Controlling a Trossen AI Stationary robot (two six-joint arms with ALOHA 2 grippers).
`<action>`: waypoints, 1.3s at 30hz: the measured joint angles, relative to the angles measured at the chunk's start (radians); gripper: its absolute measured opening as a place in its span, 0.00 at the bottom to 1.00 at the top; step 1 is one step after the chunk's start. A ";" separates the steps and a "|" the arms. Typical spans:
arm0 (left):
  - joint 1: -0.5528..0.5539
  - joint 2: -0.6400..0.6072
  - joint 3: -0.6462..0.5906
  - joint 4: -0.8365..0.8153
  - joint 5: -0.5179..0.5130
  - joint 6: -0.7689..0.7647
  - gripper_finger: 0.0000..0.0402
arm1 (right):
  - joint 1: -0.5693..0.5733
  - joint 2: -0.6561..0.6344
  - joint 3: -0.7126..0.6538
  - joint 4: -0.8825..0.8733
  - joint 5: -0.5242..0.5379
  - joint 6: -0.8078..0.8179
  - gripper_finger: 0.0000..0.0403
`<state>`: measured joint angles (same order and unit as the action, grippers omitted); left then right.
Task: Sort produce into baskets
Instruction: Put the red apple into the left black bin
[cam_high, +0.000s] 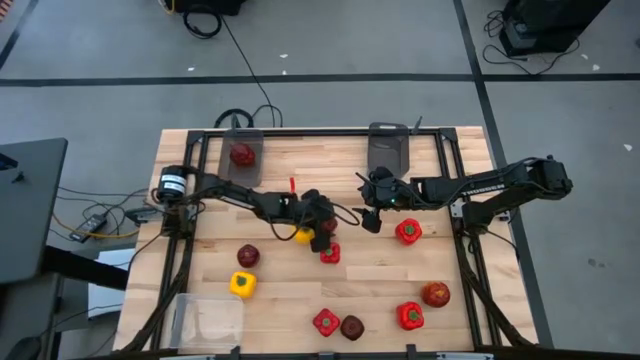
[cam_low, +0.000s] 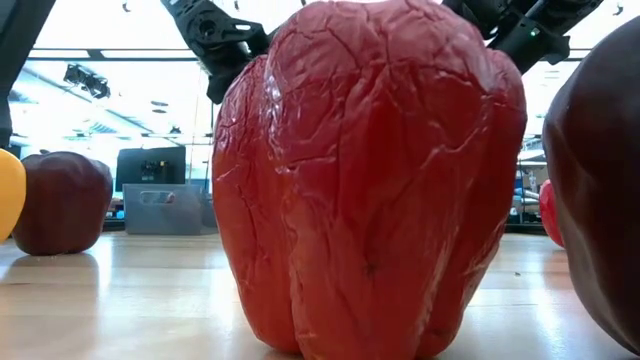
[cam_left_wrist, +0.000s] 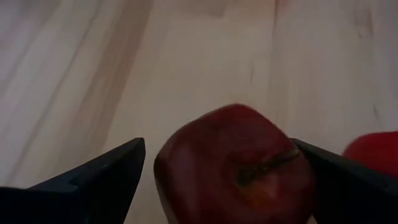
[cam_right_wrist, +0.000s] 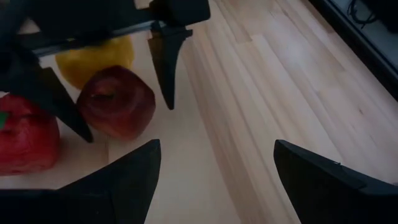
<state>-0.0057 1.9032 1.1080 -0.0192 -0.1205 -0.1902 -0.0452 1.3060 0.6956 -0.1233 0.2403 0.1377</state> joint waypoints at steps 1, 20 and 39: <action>0.001 0.001 0.000 -0.004 -0.001 -0.002 0.98 | 0.000 0.000 0.000 0.000 0.000 0.001 0.80; 0.052 -0.015 0.075 -0.082 -0.005 0.003 0.69 | 0.037 0.000 0.000 -0.087 0.005 0.090 0.80; 0.388 -0.348 -0.009 -0.372 -0.173 0.030 0.71 | 0.135 0.000 0.000 -0.134 0.126 0.159 0.80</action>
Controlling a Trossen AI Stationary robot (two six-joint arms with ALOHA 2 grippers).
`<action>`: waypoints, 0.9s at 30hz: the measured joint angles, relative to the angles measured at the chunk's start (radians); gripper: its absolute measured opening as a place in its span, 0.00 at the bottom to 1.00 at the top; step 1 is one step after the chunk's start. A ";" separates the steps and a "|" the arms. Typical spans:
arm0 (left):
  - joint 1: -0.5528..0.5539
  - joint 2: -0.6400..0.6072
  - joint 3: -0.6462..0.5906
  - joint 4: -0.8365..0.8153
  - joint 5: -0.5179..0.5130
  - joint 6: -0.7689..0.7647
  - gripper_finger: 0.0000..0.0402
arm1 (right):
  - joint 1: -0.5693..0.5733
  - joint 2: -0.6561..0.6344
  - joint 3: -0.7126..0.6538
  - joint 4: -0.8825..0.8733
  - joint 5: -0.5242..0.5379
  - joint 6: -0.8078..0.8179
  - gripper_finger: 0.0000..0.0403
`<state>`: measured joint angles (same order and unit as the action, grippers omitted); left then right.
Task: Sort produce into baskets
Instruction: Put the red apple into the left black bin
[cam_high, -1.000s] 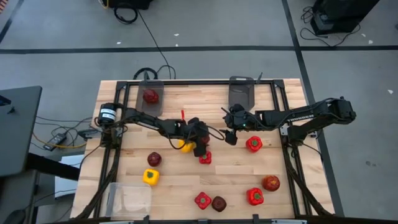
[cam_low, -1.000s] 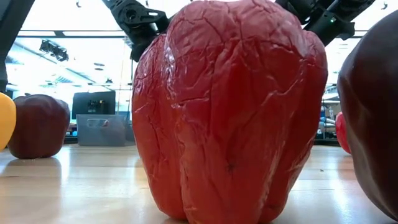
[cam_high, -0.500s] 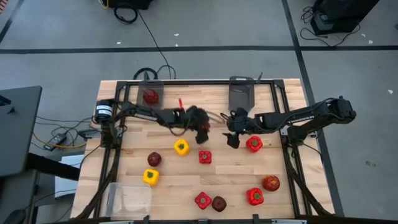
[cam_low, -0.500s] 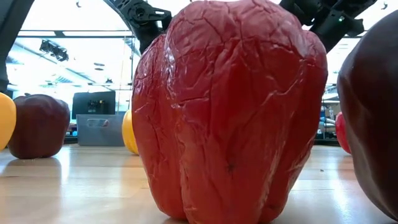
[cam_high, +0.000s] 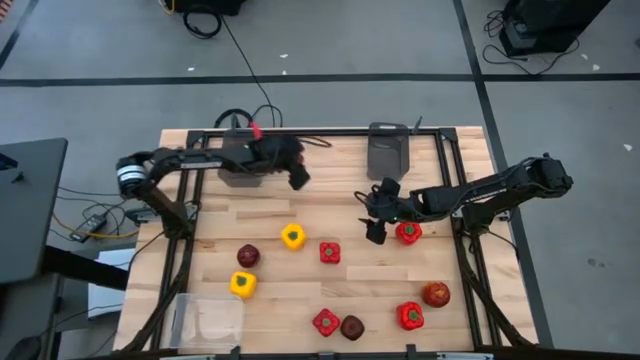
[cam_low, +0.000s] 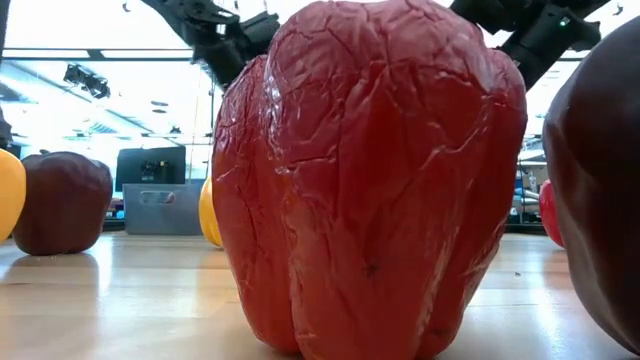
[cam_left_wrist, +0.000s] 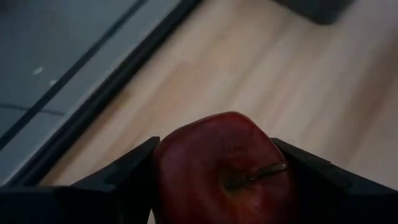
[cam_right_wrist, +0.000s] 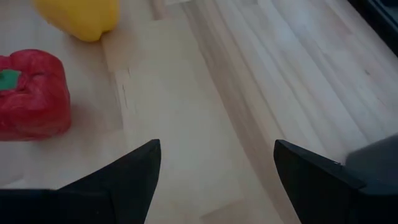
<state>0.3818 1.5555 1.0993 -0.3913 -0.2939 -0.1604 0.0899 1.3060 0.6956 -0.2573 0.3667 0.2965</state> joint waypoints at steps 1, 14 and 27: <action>0.020 -0.024 -0.024 -0.003 -0.003 -0.003 0.71 | 0.002 0.000 0.000 0.000 0.007 0.000 0.80; 0.295 -0.149 -0.239 0.120 -0.109 -0.052 0.72 | 0.001 0.000 0.000 0.032 0.018 -0.003 0.80; 0.407 -0.121 -0.267 0.191 -0.106 -0.051 0.96 | -0.001 0.000 0.000 0.061 0.025 0.002 0.80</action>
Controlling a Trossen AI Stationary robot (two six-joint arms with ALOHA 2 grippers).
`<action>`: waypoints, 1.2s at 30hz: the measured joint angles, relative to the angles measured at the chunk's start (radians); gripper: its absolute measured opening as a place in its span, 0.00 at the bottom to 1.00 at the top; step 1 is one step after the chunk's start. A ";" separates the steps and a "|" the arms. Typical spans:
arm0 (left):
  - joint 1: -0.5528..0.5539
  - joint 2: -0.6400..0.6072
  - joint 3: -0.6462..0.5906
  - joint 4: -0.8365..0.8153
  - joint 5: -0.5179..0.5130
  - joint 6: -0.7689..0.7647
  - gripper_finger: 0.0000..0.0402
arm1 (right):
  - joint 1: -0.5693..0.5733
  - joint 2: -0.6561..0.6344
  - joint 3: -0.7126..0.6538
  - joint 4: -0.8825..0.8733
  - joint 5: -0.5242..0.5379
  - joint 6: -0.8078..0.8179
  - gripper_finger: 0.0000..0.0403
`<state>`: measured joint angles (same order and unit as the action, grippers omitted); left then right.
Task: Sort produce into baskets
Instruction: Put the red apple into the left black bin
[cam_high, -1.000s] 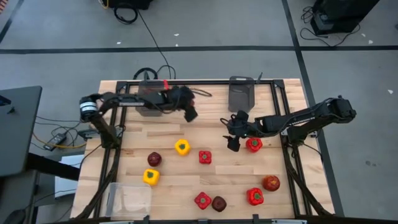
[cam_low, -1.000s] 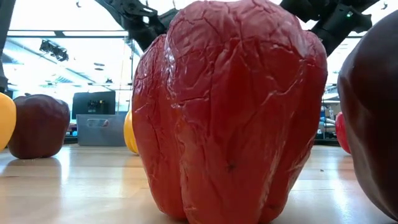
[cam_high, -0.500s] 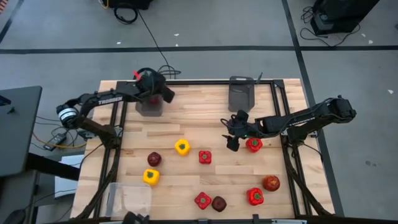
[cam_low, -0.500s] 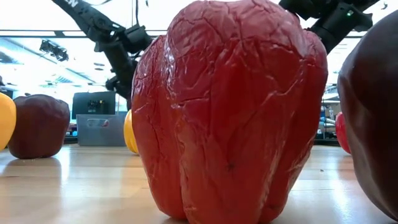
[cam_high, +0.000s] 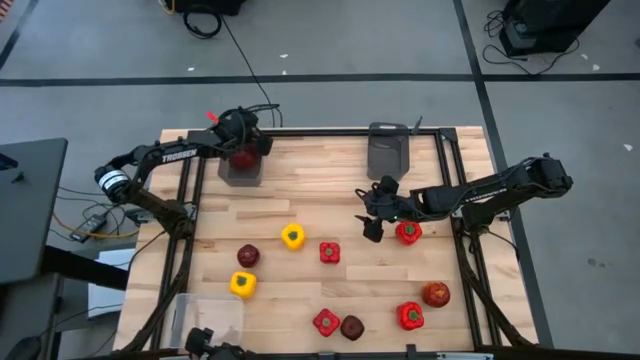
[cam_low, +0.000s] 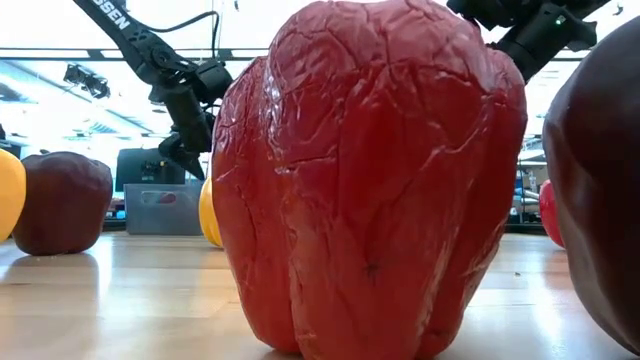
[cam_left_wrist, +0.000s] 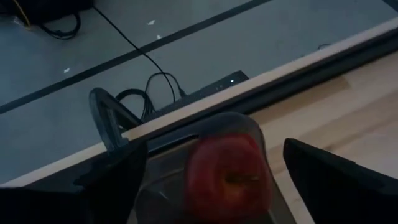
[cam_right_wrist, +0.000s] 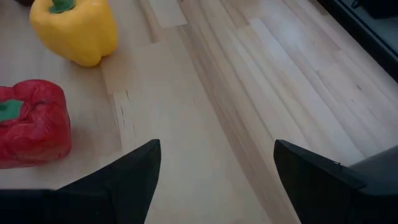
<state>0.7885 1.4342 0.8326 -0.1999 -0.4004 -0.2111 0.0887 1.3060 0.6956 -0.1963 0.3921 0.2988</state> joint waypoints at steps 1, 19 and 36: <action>0.001 -0.001 0.000 0.000 0.000 0.002 0.98 | 0.000 0.000 0.000 0.000 0.000 0.006 0.80; -0.626 -0.290 0.025 -0.433 0.147 -0.169 0.98 | -0.030 0.000 0.000 0.061 0.008 0.014 0.80; -1.270 -0.187 0.024 -0.682 0.164 -0.841 0.98 | -0.020 0.000 0.000 0.121 0.007 0.010 0.80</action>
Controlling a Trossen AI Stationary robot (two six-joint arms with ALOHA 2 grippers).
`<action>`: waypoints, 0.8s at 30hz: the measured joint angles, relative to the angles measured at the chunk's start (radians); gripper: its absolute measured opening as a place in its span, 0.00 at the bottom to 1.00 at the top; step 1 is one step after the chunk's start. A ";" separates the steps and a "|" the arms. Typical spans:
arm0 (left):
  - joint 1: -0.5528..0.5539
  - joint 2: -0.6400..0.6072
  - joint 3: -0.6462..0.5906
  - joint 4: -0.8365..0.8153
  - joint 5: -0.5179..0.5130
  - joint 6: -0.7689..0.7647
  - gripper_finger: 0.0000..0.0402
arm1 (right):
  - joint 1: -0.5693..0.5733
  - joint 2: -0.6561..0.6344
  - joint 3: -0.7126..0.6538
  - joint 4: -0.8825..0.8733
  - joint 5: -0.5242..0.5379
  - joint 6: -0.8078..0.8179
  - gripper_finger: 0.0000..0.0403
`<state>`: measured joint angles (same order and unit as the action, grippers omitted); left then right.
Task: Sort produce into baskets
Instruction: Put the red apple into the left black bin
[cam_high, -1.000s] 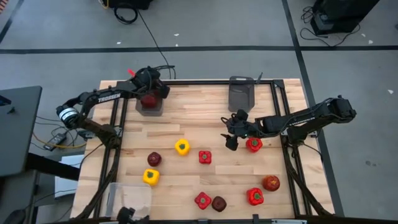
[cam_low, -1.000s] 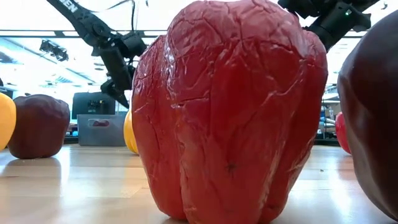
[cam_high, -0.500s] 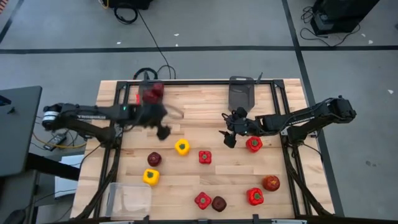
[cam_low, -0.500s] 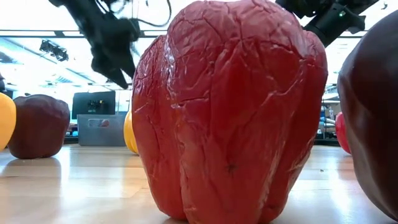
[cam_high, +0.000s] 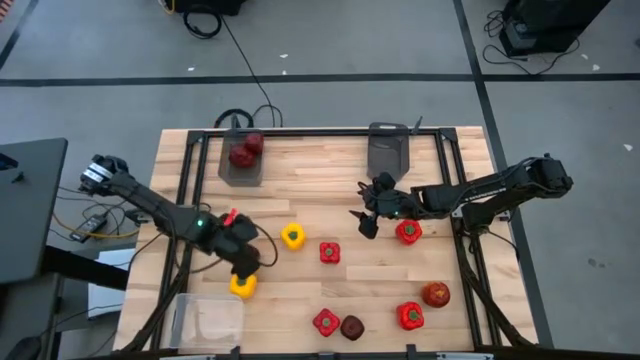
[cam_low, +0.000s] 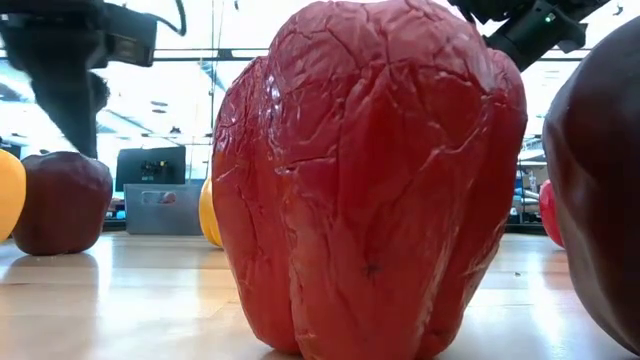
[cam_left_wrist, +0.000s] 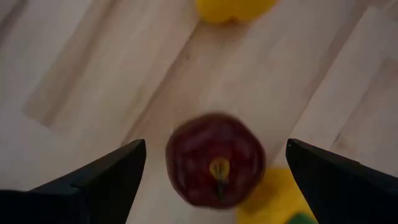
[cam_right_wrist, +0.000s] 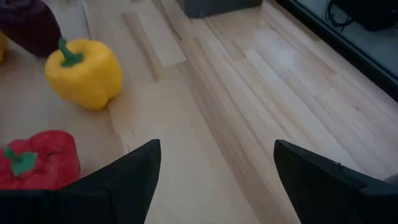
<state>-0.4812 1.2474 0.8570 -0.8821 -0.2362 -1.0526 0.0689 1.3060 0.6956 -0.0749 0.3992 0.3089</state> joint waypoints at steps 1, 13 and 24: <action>-0.013 0.007 0.000 -0.002 0.003 -0.007 0.98 | 0.000 0.000 0.000 0.010 0.000 -0.006 0.80; -0.051 0.091 -0.034 0.004 0.003 -0.033 0.98 | -0.007 0.000 0.000 0.081 -0.040 -0.042 0.80; -0.022 0.132 -0.046 0.017 -0.031 -0.030 0.91 | -0.006 0.000 0.000 0.092 -0.056 -0.038 0.80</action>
<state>-0.5027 1.3792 0.8112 -0.8654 -0.2672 -1.0823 0.0631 1.3060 0.6956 0.0172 0.3432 0.2713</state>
